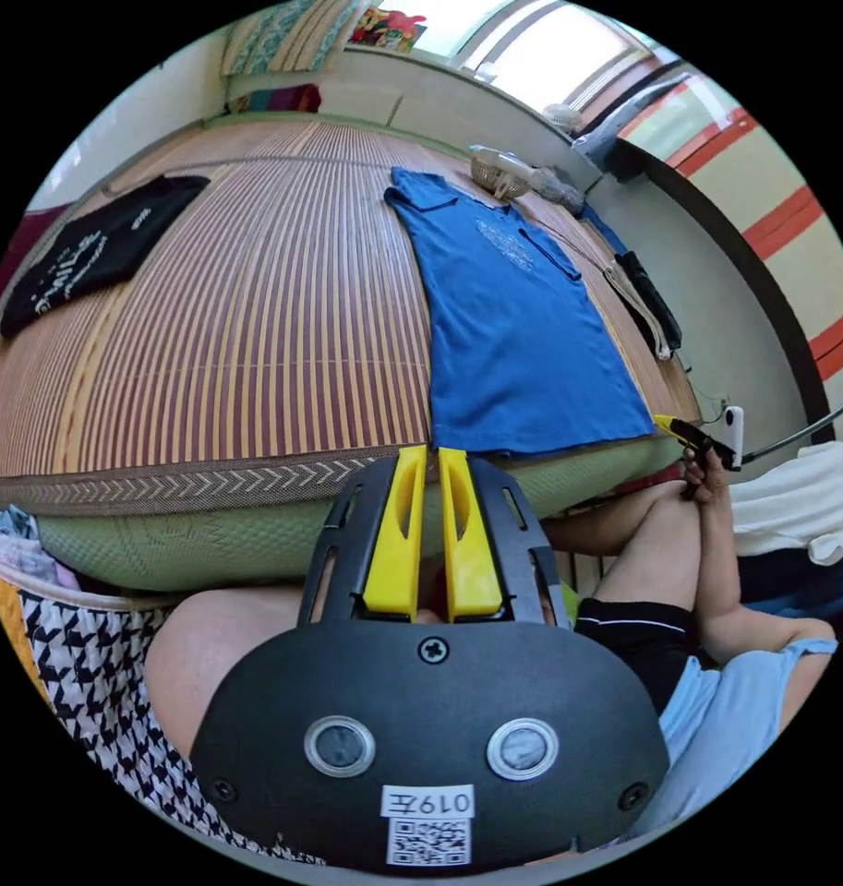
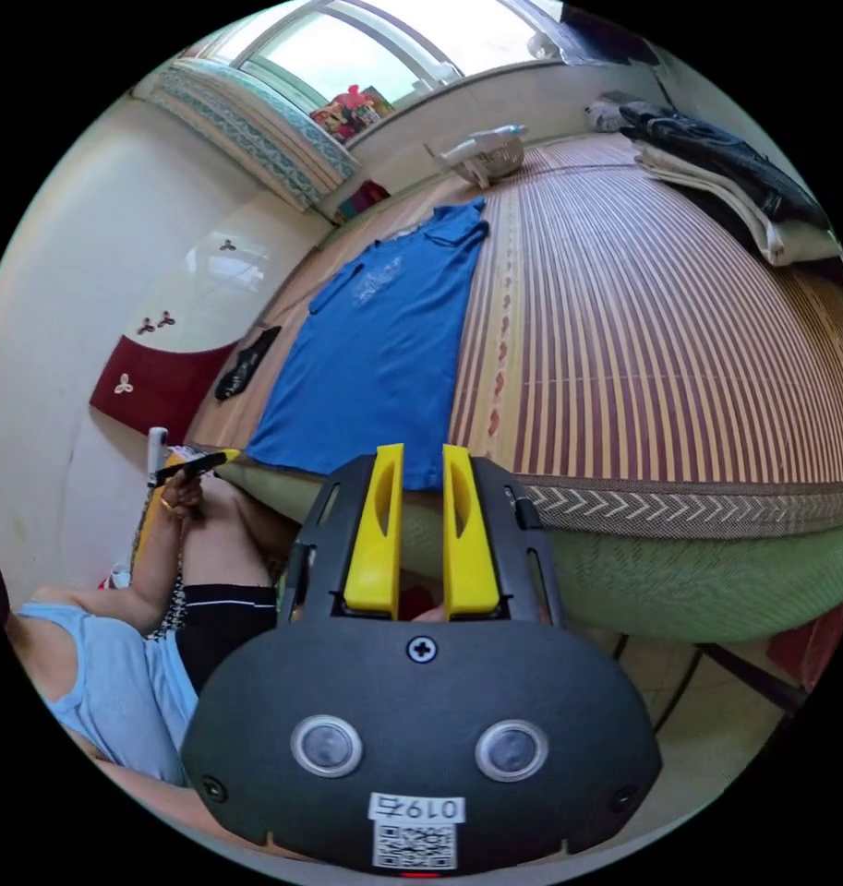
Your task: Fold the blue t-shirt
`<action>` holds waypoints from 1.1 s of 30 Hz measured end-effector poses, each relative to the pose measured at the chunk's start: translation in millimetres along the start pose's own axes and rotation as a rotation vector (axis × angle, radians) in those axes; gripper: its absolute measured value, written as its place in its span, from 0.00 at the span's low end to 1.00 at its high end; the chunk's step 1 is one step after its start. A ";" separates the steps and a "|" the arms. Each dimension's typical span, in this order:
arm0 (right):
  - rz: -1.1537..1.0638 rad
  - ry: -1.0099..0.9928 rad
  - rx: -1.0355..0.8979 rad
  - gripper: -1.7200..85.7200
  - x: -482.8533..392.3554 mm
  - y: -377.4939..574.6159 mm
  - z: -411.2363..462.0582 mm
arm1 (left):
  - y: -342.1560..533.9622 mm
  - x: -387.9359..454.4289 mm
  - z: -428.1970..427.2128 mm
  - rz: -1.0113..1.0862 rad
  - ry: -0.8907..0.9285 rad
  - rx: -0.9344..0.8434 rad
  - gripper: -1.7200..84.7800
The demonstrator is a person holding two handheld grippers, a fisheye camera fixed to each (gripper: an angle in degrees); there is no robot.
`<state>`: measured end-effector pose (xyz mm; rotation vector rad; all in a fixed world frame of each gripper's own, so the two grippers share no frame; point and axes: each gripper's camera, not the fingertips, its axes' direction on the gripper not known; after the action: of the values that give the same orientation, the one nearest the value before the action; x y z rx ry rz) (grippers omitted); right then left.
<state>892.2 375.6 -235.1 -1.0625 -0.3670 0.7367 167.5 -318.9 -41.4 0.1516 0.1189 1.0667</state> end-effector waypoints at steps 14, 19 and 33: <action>0.001 0.012 -0.021 0.01 -19.8 36.6 66.8 | 34.4 11.6 56.8 -0.210 0.266 0.000 0.04; 0.026 -0.003 0.054 0.01 -25.0 58.1 79.6 | 49.1 41.1 52.8 -0.151 0.153 -0.007 0.03; -0.019 0.128 0.034 0.08 -87.9 120.4 180.4 | 126.4 161.2 91.4 -0.048 -0.031 -0.099 0.03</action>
<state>677.1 466.0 -253.1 -1.0666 -0.2536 0.6525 151.3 -123.5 67.5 0.0759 0.0418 1.0200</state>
